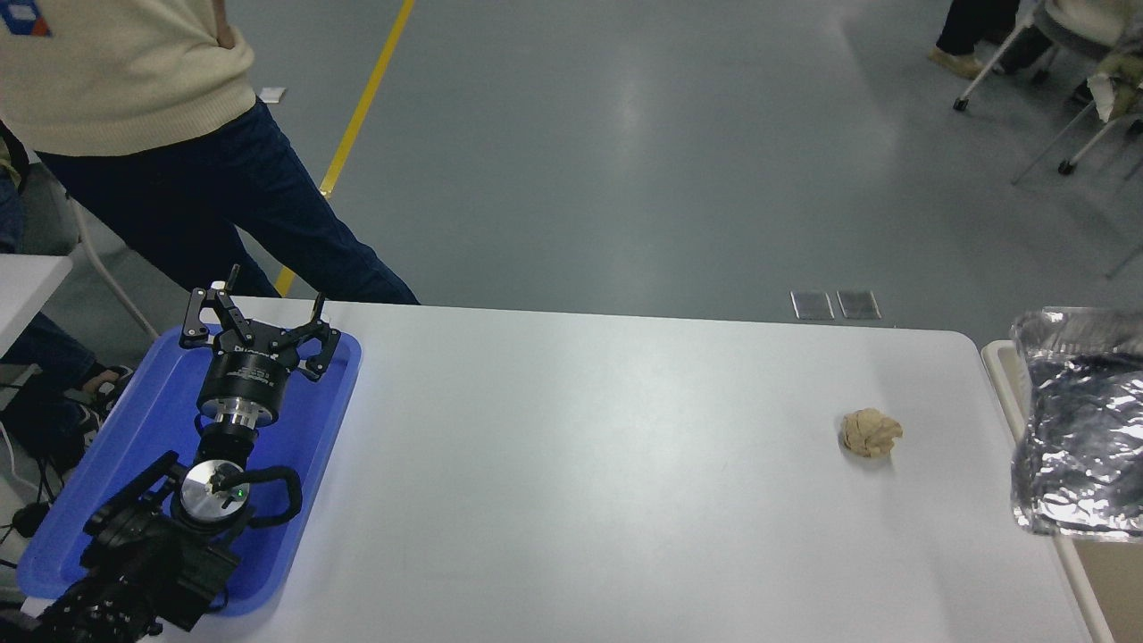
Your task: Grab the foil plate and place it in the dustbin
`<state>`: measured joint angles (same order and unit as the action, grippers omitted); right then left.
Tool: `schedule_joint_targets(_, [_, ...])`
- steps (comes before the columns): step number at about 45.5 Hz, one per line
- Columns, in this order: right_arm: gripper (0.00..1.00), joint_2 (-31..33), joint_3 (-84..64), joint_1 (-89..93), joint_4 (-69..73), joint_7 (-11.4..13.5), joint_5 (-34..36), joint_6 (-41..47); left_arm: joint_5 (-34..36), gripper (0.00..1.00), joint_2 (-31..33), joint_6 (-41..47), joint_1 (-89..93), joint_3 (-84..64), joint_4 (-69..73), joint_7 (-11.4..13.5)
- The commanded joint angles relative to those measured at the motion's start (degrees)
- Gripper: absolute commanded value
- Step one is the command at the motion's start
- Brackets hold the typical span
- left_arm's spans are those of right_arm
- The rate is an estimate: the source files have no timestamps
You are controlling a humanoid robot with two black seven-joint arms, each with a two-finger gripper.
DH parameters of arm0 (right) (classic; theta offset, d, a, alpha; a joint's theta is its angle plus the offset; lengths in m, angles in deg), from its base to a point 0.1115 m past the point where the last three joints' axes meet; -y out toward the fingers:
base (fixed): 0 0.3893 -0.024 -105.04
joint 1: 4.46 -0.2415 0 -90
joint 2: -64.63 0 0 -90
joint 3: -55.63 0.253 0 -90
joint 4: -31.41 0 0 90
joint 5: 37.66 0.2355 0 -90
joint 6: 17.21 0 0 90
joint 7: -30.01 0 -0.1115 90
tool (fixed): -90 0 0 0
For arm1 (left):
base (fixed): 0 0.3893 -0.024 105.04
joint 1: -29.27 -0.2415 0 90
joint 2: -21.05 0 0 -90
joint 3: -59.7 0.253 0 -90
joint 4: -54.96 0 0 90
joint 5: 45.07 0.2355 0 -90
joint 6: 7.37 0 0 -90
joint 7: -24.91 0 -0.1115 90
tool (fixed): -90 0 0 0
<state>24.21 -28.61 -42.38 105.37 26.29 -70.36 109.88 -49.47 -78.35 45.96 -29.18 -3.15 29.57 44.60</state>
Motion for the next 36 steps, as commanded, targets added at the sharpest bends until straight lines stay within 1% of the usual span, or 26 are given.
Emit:
schedule_joint_targets(1, [0.00,-4.0,-3.7,-7.9,1.1,0.0,0.5,2.7,0.0,1.00,0.0,0.0,0.0,0.0,0.0,0.0])
schedule_joint_targets(14, [0.00,-4.7,-2.9,-8.9,1.1,-0.1,0.4,3.9,-0.1,1.00,0.0,0.0,0.0,0.0,0.1,0.1])
schedule_joint_targets(26, [0.00,-4.1,-0.6,-8.0,0.7,0.0,-0.6,2.8,-0.1,1.00,0.0,0.0,0.0,-0.1,0.0,0.1])
schedule_joint_targets(30, [0.00,-2.7,0.0,-6.3,0.4,0.1,-3.3,1.1,-0.1,1.00,0.0,0.0,0.0,-0.1,0.0,0.1])
schedule_joint_targets(36, [0.00,-1.9,0.3,-3.7,-2.3,0.2,-10.9,-0.5,-0.1,1.00,0.0,0.0,0.0,-0.1,0.0,0.1])
